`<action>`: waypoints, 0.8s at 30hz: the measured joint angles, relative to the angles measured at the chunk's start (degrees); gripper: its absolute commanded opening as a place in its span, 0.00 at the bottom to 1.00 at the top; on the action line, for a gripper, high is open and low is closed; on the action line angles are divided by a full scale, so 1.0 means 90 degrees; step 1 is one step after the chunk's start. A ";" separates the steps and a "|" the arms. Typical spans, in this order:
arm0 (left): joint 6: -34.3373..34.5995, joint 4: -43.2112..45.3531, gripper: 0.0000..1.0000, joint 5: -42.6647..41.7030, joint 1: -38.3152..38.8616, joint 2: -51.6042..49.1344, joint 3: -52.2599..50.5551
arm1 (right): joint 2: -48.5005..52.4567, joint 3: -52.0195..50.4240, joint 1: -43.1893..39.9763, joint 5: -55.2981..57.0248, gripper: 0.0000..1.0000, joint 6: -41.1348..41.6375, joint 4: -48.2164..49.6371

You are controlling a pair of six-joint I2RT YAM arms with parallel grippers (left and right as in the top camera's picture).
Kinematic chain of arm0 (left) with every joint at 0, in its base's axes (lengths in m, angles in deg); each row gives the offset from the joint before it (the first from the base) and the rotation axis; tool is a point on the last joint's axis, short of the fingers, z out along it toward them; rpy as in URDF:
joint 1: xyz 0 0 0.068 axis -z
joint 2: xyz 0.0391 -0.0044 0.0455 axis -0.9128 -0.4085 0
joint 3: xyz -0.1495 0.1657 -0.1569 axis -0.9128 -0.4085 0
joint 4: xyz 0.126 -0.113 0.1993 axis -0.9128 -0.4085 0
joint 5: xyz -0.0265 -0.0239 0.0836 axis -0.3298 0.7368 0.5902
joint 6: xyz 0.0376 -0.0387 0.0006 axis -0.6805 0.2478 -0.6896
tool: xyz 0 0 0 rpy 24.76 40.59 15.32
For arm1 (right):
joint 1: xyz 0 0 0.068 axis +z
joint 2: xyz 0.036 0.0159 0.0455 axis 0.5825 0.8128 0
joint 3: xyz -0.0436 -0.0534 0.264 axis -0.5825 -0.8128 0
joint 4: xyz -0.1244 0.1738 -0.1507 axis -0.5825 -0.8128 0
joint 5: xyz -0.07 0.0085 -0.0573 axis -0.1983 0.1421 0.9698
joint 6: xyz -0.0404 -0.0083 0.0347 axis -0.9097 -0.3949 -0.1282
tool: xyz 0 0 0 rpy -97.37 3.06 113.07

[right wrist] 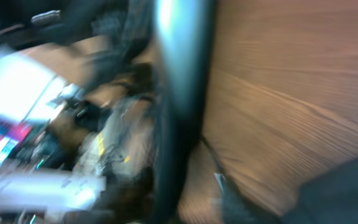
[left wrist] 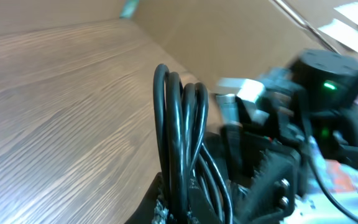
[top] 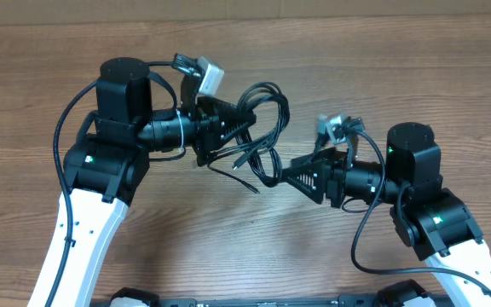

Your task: Untangle cables

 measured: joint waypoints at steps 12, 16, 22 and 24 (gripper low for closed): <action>-0.1698 -0.0537 0.04 -0.0794 -0.0036 0.0000 0.0000 | -0.0146 0.0002 -0.0109 0.1144 1.00 0.0695 -0.0104; -0.1899 -0.0636 0.04 -0.0991 -0.0335 0.0000 0.0000 | -0.0685 0.0000 -0.0680 0.1195 1.00 0.0782 -0.0211; -0.2018 -0.0629 0.04 -0.1758 -0.0359 0.0000 0.0000 | -0.1027 0.0000 -0.0714 0.0789 1.00 0.0755 0.0265; -0.2023 -0.0627 0.04 -0.1994 -0.0321 0.0000 0.0000 | -0.1020 0.0000 -0.0714 0.0741 1.00 0.0758 0.0274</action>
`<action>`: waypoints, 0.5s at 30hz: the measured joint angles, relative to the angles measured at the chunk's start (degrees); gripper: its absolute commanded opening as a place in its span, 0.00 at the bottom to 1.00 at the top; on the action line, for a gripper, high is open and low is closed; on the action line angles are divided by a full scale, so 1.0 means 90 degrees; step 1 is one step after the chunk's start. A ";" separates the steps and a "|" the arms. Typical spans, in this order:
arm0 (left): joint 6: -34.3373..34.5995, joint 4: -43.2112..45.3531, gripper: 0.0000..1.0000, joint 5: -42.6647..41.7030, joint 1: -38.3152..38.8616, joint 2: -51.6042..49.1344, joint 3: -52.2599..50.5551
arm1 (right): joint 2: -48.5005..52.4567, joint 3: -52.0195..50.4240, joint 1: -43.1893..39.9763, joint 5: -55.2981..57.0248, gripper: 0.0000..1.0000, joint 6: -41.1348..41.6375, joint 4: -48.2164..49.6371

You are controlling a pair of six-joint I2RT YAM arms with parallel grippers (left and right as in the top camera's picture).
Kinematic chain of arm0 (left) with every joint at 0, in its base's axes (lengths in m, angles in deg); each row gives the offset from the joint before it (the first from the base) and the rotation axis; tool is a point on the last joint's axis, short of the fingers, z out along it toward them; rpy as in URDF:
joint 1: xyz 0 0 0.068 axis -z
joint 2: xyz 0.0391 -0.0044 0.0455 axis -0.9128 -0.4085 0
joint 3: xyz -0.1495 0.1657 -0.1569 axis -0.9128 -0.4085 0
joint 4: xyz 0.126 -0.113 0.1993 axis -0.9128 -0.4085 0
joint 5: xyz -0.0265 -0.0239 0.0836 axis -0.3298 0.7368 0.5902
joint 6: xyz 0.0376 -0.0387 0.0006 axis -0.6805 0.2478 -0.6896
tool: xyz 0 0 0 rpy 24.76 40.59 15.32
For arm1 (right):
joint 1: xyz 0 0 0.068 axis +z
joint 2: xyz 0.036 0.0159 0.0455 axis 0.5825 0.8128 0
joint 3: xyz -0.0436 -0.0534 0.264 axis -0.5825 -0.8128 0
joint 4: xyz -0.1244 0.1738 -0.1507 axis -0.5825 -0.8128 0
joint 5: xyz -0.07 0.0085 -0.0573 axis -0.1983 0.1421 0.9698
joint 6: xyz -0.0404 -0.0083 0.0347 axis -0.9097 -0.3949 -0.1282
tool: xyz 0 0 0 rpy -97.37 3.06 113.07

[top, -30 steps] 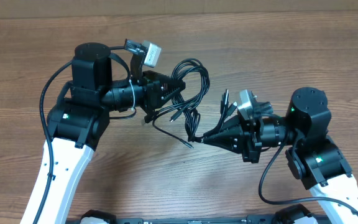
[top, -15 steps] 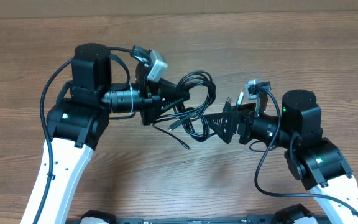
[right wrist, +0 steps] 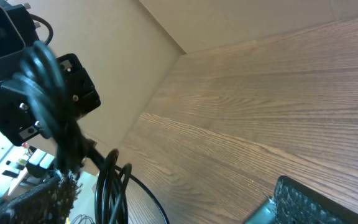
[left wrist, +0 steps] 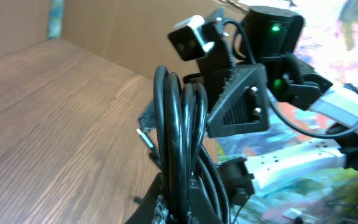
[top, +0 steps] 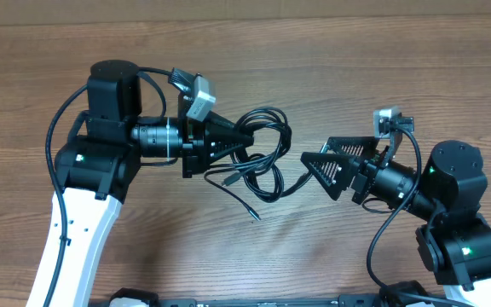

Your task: Untangle cables

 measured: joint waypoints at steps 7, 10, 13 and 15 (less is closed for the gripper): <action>0.0199 0.0335 0.04 0.0359 0.0634 0.0000 0.0000 | 0.0000 0.0000 0.0000 -0.0073 1.00 -0.0148 0.0007; 0.0381 0.0430 0.04 0.0542 0.0673 0.0000 0.0000 | 0.0000 0.0002 0.0000 -0.0112 1.00 -0.0199 0.0005; 0.0566 0.0522 0.04 0.0736 0.0673 0.0000 0.0000 | 0.0000 0.0000 0.0000 -0.0112 1.00 -0.0238 -0.0024; 0.0624 0.0576 0.04 0.0804 0.0673 0.0000 0.0000 | 0.0000 0.0000 0.0000 -0.0117 1.00 -0.0267 -0.0124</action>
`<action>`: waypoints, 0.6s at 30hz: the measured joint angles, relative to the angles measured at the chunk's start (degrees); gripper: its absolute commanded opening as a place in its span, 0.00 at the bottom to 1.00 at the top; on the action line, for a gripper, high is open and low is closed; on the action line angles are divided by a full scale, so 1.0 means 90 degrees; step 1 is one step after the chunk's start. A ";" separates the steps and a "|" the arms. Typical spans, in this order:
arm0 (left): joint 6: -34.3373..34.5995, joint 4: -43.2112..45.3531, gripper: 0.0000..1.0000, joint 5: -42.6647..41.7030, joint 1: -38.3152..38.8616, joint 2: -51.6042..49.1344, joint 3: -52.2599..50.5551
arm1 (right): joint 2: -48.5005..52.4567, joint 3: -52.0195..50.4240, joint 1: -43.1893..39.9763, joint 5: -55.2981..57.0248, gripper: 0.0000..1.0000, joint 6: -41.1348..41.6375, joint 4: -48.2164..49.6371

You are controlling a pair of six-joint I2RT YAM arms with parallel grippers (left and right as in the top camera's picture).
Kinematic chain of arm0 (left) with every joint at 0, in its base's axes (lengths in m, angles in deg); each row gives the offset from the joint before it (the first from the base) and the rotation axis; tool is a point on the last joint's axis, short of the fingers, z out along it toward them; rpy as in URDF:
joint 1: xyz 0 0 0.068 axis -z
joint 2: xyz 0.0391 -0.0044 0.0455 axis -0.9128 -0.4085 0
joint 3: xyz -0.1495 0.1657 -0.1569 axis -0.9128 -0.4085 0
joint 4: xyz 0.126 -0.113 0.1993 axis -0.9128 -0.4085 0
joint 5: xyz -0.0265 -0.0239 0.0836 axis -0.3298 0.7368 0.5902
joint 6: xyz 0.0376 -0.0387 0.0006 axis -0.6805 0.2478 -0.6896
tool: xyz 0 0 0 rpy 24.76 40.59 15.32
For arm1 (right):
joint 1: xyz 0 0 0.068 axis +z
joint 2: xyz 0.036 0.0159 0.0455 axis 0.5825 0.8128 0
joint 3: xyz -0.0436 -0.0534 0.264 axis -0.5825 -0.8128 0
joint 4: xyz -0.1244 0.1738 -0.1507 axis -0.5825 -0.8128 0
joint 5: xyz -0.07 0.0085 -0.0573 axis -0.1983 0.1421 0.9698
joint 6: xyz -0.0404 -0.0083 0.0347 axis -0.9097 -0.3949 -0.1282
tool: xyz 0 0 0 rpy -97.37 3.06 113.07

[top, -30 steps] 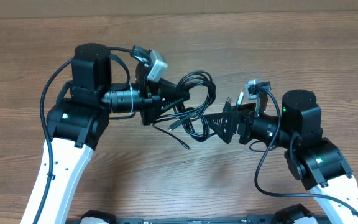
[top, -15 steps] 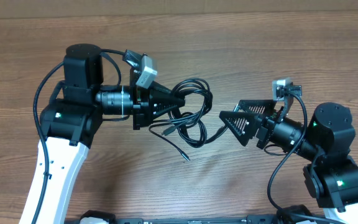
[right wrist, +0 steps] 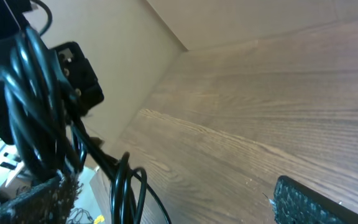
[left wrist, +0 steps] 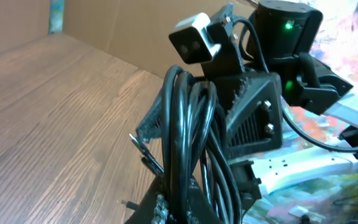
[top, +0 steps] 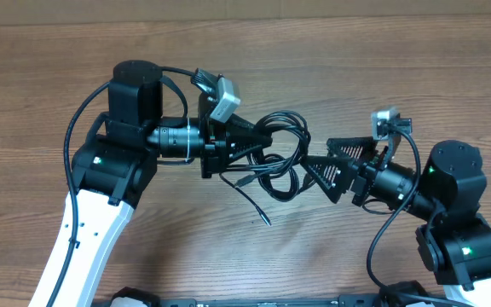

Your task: Untangle cables

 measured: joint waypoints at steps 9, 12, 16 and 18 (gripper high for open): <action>0.0233 0.0078 0.04 0.0381 0.0000 0.0000 0.0000 | 0.0007 0.0000 -0.0005 -0.0267 1.00 -0.0386 0.0097; 0.0233 0.0078 0.04 0.0330 0.0000 0.0000 0.0000 | 0.0119 0.0000 -0.0005 -0.0046 1.00 -0.0398 0.0126; 0.0226 0.0058 0.04 0.0104 0.0000 0.0000 0.0000 | 0.0481 0.0002 -0.0005 0.0158 1.00 -0.0340 0.0352; 0.0214 -0.0022 0.04 0.0044 0.0053 0.0000 0.0000 | 0.0685 0.0000 -0.0005 0.0163 1.00 -0.0282 0.0517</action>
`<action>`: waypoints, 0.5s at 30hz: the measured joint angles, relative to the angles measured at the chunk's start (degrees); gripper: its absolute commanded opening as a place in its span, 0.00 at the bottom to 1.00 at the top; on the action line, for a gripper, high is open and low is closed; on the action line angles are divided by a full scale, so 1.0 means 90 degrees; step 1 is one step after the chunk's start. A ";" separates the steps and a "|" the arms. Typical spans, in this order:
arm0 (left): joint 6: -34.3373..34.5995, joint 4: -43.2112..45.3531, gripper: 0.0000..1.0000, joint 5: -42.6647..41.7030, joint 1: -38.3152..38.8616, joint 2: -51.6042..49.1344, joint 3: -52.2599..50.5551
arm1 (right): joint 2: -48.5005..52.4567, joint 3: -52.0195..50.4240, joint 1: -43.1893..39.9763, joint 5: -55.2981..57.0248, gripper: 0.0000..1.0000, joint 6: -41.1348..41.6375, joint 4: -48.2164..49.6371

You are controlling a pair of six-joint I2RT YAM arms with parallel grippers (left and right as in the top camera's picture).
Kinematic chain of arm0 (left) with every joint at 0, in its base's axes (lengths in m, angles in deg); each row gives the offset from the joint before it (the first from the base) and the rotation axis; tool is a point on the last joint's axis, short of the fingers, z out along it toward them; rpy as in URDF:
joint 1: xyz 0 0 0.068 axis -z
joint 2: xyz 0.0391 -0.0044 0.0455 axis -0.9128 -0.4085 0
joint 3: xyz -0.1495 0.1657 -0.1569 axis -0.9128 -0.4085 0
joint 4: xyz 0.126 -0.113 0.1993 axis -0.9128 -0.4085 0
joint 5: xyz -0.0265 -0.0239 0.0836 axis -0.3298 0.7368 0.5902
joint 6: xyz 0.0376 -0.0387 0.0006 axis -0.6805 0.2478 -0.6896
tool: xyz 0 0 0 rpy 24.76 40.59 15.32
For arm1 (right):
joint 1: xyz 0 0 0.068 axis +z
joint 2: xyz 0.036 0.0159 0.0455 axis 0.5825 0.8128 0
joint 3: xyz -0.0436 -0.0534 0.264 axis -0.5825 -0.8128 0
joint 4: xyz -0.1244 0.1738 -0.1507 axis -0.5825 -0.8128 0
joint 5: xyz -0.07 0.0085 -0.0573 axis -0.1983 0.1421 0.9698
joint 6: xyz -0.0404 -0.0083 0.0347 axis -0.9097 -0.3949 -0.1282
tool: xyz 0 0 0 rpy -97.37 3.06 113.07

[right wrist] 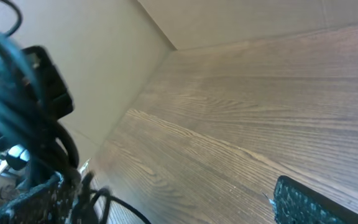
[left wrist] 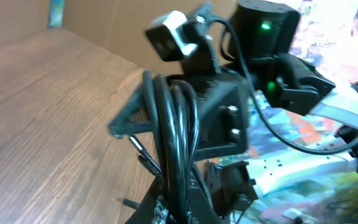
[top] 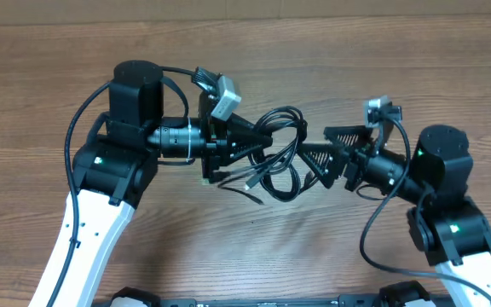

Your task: Untangle cables

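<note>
A bundle of black cable loops (top: 286, 111) hangs above the wooden table (top: 399, 68) at its middle. My left gripper (top: 262, 138) is shut on the bundle from the left. In the left wrist view the loops (left wrist: 169, 124) rise straight out of the jaws (left wrist: 179, 202). A loose plug end (top: 250, 181) dangles below. My right gripper (top: 315, 143) is open on the right of the bundle, its fingers reaching the loops' right side. In the right wrist view the cable (right wrist: 39, 112) is a blur by the left finger (right wrist: 36, 199), with the gap between the fingers bare.
A cardboard wall (top: 245, 8) runs along the table's far edge. Beyond the table, the left wrist view shows a white power strip (left wrist: 291, 163) and coloured clutter. Each arm's own black cable (top: 373, 230) loops beside it.
My right gripper has moved left and a little up, from short of the bundle to right against its loops, still open. The left gripper holds the bundle in about the same place.
At first both grippers were close together at the bundle, the left one holding it. Then the right arm stood back to the right, open. The left gripper then held the bundle further right, and now the right gripper is up against it.
</note>
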 measured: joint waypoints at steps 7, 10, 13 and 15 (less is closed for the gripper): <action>-0.0165 -0.0134 0.04 0.0124 0.0447 0.0000 0.0000 | 0.0126 0.0000 -0.0005 -0.0087 1.00 0.0029 0.0114; -0.0175 -0.0131 0.04 0.0170 0.0491 0.0000 0.0000 | 0.0126 0.0000 -0.0007 -0.0272 1.00 0.0024 0.0284; -0.0177 -0.0131 0.04 0.0175 0.0491 0.0000 0.0000 | 0.0131 0.0000 -0.0019 -0.0527 1.00 0.0002 0.0330; -0.0175 -0.0131 0.04 0.0175 0.0491 0.0000 0.0000 | 0.0136 0.0000 -0.0041 -0.0835 1.00 -0.0041 0.0330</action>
